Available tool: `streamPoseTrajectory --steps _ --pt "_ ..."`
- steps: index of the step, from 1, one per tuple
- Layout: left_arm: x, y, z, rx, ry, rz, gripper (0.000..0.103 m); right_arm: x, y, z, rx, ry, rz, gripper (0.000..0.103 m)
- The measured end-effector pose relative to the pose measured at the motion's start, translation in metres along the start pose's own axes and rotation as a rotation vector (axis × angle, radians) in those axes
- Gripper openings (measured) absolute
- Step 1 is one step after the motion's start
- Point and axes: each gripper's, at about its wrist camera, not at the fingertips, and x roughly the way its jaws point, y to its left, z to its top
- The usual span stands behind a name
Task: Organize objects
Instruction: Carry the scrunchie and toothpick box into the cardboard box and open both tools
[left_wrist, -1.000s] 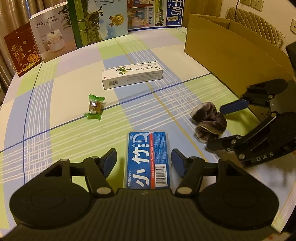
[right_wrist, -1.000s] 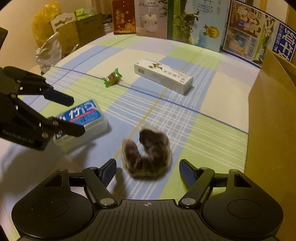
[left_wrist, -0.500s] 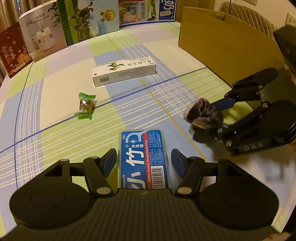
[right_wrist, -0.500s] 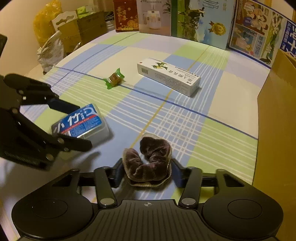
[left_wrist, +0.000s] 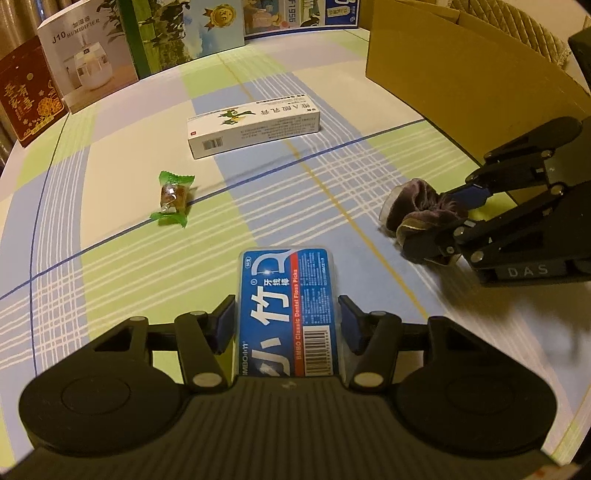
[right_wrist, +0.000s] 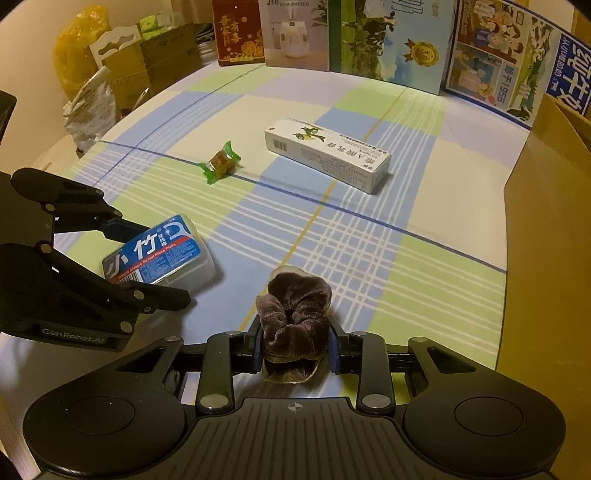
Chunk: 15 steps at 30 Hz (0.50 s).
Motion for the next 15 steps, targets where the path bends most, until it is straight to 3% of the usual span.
streamPoseTrajectory --steps 15 --pt "-0.025 0.008 0.015 -0.139 -0.043 0.033 0.052 -0.023 -0.005 0.009 0.093 -0.056 -0.019 0.029"
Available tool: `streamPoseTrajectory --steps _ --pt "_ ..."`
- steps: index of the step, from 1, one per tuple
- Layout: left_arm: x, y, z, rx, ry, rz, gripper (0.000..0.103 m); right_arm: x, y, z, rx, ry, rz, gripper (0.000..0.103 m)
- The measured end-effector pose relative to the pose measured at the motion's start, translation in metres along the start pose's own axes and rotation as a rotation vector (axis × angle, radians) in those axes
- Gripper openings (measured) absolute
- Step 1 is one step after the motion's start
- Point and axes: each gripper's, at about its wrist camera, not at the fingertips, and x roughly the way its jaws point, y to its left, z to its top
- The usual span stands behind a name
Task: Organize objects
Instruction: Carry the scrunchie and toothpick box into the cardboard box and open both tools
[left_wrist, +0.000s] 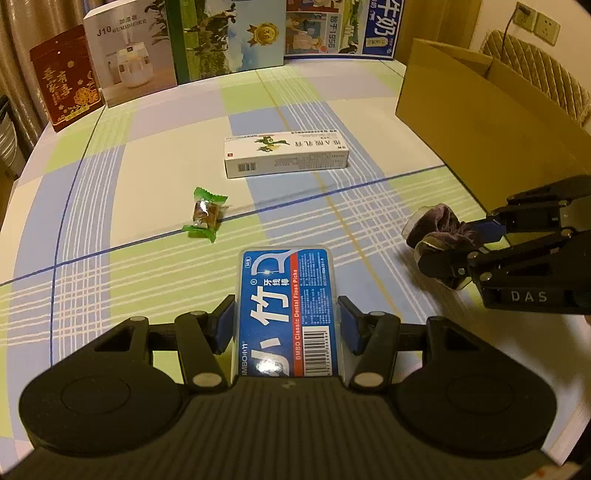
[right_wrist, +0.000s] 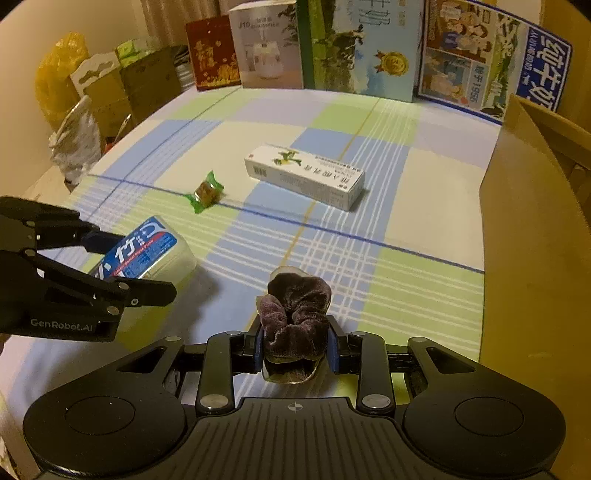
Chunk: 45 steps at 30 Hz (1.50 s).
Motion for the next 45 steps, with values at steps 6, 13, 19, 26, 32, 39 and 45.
streamPoseTrajectory --steps 6,13,19,26,32,39,45 --pt "-0.010 -0.003 0.003 -0.012 -0.010 0.005 0.052 -0.017 0.001 0.005 0.034 -0.049 0.004 0.029" --pt "-0.024 -0.009 0.006 -0.021 -0.020 0.015 0.052 -0.031 -0.001 0.009 0.056 -0.089 -0.015 0.029" --pt "-0.033 -0.014 0.009 -0.025 -0.036 0.020 0.052 -0.037 -0.001 0.008 0.062 -0.099 -0.019 0.029" --pt "-0.040 -0.019 0.013 -0.030 -0.053 0.014 0.052 -0.044 0.000 0.008 0.065 -0.118 -0.019 0.029" --pt "-0.048 -0.024 0.016 -0.030 -0.075 0.011 0.052 -0.052 0.001 0.011 0.066 -0.143 -0.022 0.029" --pt "-0.058 -0.034 0.028 -0.028 -0.117 -0.010 0.052 -0.071 -0.003 0.012 0.083 -0.193 -0.053 0.029" --pt "-0.069 -0.055 0.043 -0.010 -0.164 -0.049 0.052 -0.093 -0.017 0.005 0.126 -0.236 -0.137 0.029"
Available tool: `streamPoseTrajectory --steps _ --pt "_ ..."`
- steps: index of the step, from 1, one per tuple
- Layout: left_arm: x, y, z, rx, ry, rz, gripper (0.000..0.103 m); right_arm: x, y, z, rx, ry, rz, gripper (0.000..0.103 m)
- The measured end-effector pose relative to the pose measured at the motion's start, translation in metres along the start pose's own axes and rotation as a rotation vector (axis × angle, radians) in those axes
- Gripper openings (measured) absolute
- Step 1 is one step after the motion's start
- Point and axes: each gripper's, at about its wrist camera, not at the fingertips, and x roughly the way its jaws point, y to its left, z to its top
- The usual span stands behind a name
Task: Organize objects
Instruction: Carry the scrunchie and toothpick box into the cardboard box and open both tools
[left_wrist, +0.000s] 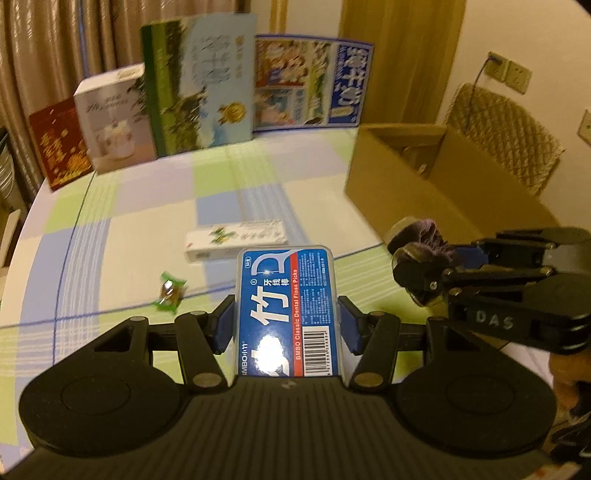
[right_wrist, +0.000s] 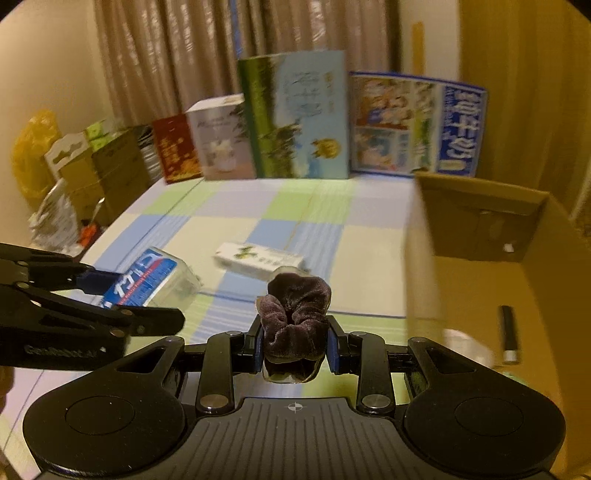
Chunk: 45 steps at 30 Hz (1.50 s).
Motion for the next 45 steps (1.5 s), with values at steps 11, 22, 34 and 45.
streamPoseTrajectory --steps 11,22,34,45 --pt "0.000 -0.060 0.029 0.027 -0.061 -0.108 0.052 -0.053 -0.056 -0.009 0.146 -0.129 -0.186 0.029" --pt "0.019 -0.130 0.048 0.091 -0.065 -0.213 0.052 -0.070 -0.109 -0.023 0.243 -0.110 -0.320 0.029" --pt "0.048 -0.168 0.061 0.117 -0.055 -0.256 0.052 -0.088 -0.165 -0.045 0.395 -0.113 -0.371 0.029" --pt "0.075 -0.170 0.075 0.054 -0.072 -0.239 0.076 -0.087 -0.174 -0.044 0.446 -0.112 -0.363 0.029"
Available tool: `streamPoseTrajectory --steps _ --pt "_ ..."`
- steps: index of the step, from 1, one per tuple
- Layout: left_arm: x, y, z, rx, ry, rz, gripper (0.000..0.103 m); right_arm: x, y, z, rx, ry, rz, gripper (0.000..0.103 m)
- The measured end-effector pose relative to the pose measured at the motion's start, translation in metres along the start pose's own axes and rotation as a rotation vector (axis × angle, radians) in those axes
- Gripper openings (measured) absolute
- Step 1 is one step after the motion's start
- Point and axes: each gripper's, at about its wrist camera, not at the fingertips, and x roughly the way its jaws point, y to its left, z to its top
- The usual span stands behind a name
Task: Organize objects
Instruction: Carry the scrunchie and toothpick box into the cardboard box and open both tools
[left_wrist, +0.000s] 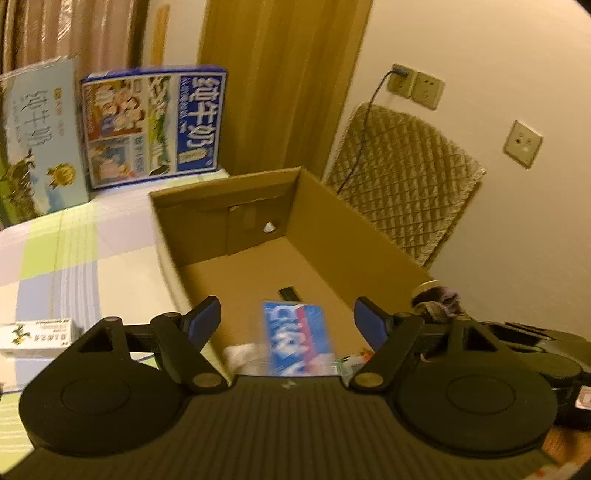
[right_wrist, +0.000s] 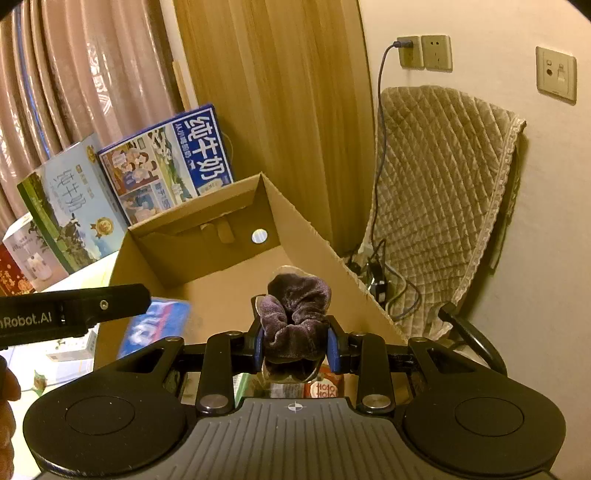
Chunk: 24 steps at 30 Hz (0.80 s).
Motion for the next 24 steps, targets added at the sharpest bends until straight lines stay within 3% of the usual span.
streamPoseTrajectory --steps 15,16,17,19,24 --pt "-0.025 0.030 -0.001 -0.034 -0.021 0.043 0.076 0.004 0.011 0.001 -0.010 -0.017 0.045 0.029" --pt "-0.026 0.031 -0.002 -0.036 -0.019 0.044 0.076 0.005 0.011 0.001 -0.006 -0.028 0.068 0.035" --pt "-0.027 0.033 -0.002 -0.036 -0.018 0.047 0.076 0.005 0.010 0.002 0.008 -0.041 0.084 0.051" --pt "-0.029 0.037 -0.004 -0.032 -0.013 0.053 0.076 0.005 0.007 0.004 0.041 -0.061 0.086 0.065" --pt "-0.037 0.046 -0.009 -0.028 -0.008 0.073 0.076 0.001 0.009 0.005 0.044 -0.073 0.085 0.065"
